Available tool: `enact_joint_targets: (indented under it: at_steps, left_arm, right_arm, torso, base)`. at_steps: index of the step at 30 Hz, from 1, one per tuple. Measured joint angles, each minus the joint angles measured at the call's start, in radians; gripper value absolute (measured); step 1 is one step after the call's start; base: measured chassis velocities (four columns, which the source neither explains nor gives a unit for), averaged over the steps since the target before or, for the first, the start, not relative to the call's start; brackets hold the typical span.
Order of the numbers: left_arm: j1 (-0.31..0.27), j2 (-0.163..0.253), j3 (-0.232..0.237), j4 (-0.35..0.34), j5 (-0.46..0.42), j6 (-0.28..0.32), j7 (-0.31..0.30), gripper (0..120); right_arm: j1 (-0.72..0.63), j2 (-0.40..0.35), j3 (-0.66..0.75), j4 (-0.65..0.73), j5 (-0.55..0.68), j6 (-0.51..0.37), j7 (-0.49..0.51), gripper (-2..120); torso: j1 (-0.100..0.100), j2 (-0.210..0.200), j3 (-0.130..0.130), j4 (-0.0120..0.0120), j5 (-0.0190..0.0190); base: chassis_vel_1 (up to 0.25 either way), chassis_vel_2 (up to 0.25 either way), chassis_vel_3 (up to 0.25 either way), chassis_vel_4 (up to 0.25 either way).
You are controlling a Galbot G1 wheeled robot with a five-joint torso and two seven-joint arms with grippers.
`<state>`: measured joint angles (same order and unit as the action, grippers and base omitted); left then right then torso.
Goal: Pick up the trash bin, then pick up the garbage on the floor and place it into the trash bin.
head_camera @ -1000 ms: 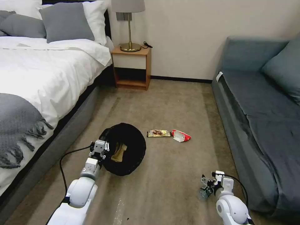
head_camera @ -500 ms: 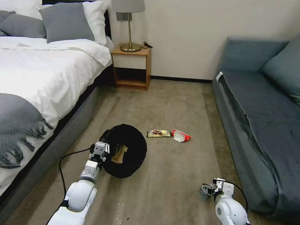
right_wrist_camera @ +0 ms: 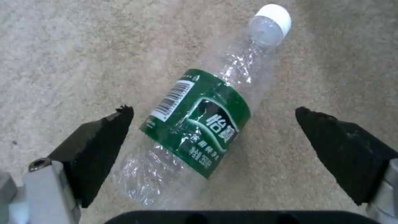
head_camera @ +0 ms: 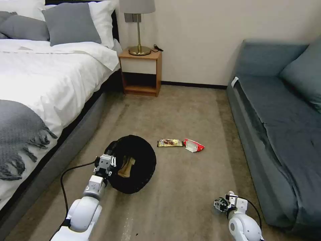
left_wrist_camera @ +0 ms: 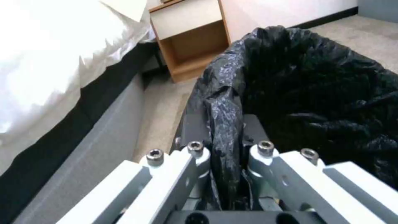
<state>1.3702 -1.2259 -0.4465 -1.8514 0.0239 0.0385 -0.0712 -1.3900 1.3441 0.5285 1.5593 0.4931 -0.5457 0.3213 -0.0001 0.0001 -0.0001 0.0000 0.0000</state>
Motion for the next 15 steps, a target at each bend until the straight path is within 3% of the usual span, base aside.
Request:
enact_joint_targets:
  at_steps: [9, 15]
  left_arm:
    - [0.020, -0.010, -0.004, -0.010, 0.014, -0.005, -0.001, 6]
    - [0.032, -0.015, -0.007, -0.019, 0.020, -0.007, -0.002, 6]
  right_arm:
    - [0.016, 0.000, -0.002, -0.056, -0.011, 0.024, -0.030, 99]
    - [0.028, -0.001, -0.001, -0.095, -0.017, 0.042, -0.053, 92]
  torso:
    - [0.000, 0.000, 0.000, 0.0000, 0.0000]
    - [0.000, 0.000, 0.000, 0.0000, 0.0001]
  base:
    - [0.000, 0.000, 0.000, 0.000]
    - [0.000, 0.000, 0.000, 0.000]
